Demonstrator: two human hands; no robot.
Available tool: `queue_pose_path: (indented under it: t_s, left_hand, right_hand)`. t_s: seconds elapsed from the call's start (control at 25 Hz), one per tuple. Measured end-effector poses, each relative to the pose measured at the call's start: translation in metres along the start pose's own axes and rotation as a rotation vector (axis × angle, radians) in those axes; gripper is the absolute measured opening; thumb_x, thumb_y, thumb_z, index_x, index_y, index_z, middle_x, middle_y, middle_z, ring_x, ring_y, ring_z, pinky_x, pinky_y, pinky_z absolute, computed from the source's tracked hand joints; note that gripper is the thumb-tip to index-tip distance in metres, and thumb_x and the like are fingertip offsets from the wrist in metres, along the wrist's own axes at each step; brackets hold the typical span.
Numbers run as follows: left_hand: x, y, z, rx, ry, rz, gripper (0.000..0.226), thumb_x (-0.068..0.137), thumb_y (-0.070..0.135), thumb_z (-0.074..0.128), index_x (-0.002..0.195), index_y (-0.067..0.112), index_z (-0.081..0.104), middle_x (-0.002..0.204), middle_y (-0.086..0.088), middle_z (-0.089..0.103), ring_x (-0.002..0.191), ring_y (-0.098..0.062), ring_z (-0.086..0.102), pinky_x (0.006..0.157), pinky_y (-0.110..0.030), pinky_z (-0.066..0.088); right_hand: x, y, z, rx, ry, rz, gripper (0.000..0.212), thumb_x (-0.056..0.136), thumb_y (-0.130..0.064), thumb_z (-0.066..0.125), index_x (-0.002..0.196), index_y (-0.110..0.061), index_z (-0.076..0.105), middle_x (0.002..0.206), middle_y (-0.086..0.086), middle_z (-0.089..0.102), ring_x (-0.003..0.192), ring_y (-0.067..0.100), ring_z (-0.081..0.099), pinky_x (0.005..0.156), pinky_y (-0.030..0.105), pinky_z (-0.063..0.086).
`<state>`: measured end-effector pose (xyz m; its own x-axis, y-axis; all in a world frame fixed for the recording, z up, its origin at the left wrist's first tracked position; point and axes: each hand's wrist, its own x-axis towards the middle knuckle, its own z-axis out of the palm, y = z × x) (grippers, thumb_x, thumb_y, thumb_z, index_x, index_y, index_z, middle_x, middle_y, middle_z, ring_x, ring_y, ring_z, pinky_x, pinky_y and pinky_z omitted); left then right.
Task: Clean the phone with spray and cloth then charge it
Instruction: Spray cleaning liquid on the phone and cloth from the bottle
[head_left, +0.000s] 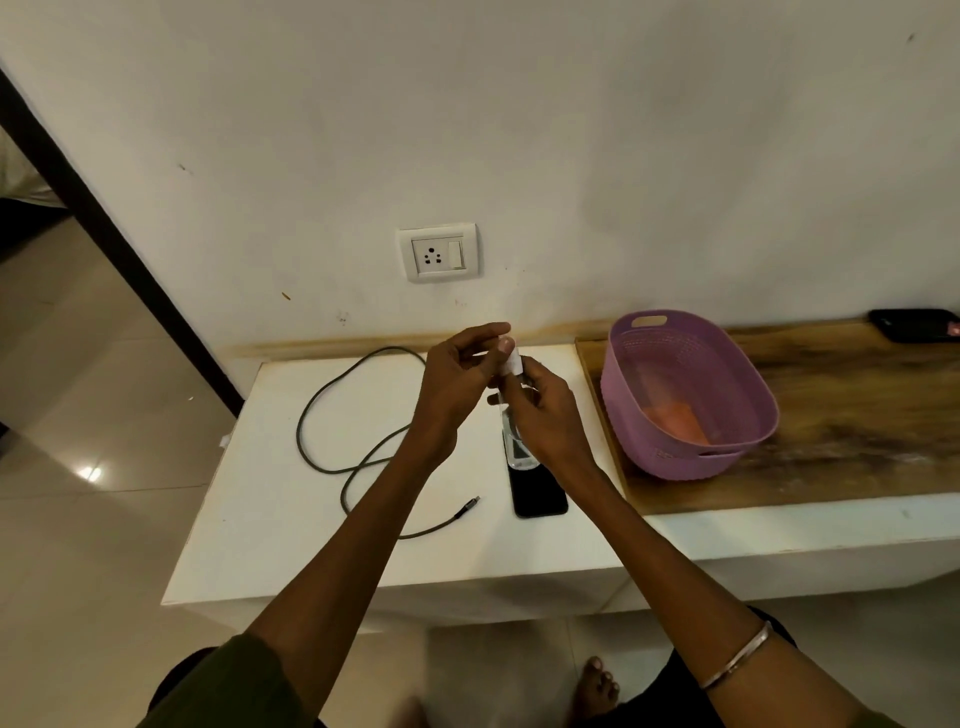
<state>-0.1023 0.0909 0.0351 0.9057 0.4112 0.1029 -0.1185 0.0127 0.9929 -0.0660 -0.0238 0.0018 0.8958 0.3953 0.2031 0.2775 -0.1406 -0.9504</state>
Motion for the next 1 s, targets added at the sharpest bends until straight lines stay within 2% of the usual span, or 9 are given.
queue_pose_path:
  t_s: [0.08, 0.24, 0.4, 0.48, 0.52, 0.72, 0.88, 1.0]
  left_hand:
    - [0.0, 0.0, 0.002, -0.028, 0.081, 0.009, 0.029, 0.084, 0.02, 0.077, 0.109, 0.008, 0.072, 0.098, -0.004, 0.075, 0.091, -0.013, 0.071, 0.071, -0.02, 0.054]
    - [0.0, -0.003, 0.005, -0.046, 0.117, -0.024, 0.026, 0.079, 0.016, 0.08, 0.099, 0.0, 0.072, 0.086, -0.006, 0.073, 0.081, -0.014, 0.07, 0.066, -0.021, 0.055]
    - [0.002, -0.006, -0.004, -0.052, -0.053, -0.044, 0.02, 0.096, 0.009, 0.059, 0.11, 0.0, 0.07, 0.097, -0.013, 0.073, 0.091, -0.022, 0.068, 0.068, -0.033, 0.05]
    - [0.003, -0.004, -0.006, -0.046, -0.143, -0.039, 0.024, 0.101, 0.009, 0.052, 0.117, 0.001, 0.068, 0.105, -0.013, 0.073, 0.099, -0.024, 0.069, 0.073, -0.034, 0.051]
    - [0.002, -0.003, -0.005, -0.043, -0.139, -0.031, 0.024, 0.1, 0.01, 0.052, 0.118, 0.002, 0.067, 0.107, -0.013, 0.074, 0.102, -0.023, 0.07, 0.077, -0.033, 0.053]
    - [0.003, 0.0, 0.0, -0.017, 0.028, 0.018, 0.019, 0.087, 0.014, 0.073, 0.103, 0.003, 0.073, 0.096, -0.008, 0.074, 0.09, -0.018, 0.069, 0.074, -0.031, 0.054]
    - [0.004, -0.001, -0.001, -0.023, -0.015, -0.017, 0.009, 0.087, 0.013, 0.072, 0.094, 0.008, 0.075, 0.09, -0.007, 0.074, 0.086, -0.019, 0.068, 0.075, -0.03, 0.054]
    - [0.003, -0.006, -0.004, 0.0, -0.082, -0.023, 0.015, 0.095, 0.014, 0.062, 0.1, 0.01, 0.076, 0.095, -0.006, 0.076, 0.093, -0.017, 0.069, 0.08, -0.027, 0.054]
  right_hand:
    - [0.0, 0.0, -0.002, -0.069, 0.013, -0.031, 0.023, 0.094, -0.043, 0.052, 0.107, -0.026, 0.062, 0.083, -0.021, 0.066, 0.079, 0.002, 0.068, 0.07, 0.008, 0.049]
    - [-0.003, 0.001, 0.0, -0.056, -0.01, -0.018, 0.016, 0.095, -0.037, 0.054, 0.101, -0.026, 0.064, 0.083, -0.016, 0.068, 0.076, 0.005, 0.069, 0.075, 0.02, 0.055]
    - [-0.004, 0.002, -0.002, 0.021, -0.067, 0.037, 0.026, 0.095, -0.038, 0.053, 0.105, -0.017, 0.066, 0.088, -0.007, 0.071, 0.074, 0.01, 0.069, 0.074, 0.031, 0.058]
    - [-0.003, 0.002, -0.003, 0.043, -0.077, 0.072, 0.026, 0.095, -0.04, 0.053, 0.104, -0.019, 0.065, 0.089, -0.006, 0.071, 0.078, 0.013, 0.07, 0.075, 0.036, 0.06]
    - [-0.002, 0.001, -0.004, 0.056, -0.069, 0.078, 0.024, 0.094, -0.04, 0.053, 0.104, -0.021, 0.065, 0.09, -0.006, 0.071, 0.081, 0.014, 0.071, 0.077, 0.038, 0.06]
    - [0.001, -0.003, -0.005, 0.017, -0.012, 0.03, 0.018, 0.092, -0.04, 0.057, 0.104, -0.028, 0.063, 0.09, -0.01, 0.071, 0.086, 0.011, 0.07, 0.083, 0.036, 0.059]
    - [-0.001, -0.001, -0.008, 0.011, -0.052, 0.023, 0.018, 0.092, -0.038, 0.058, 0.099, -0.024, 0.067, 0.087, -0.005, 0.072, 0.084, 0.015, 0.07, 0.083, 0.038, 0.059]
    - [-0.001, 0.0, -0.01, 0.114, -0.14, 0.093, 0.028, 0.095, -0.033, 0.056, 0.111, -0.013, 0.066, 0.096, 0.003, 0.073, 0.085, 0.018, 0.072, 0.078, 0.036, 0.06]
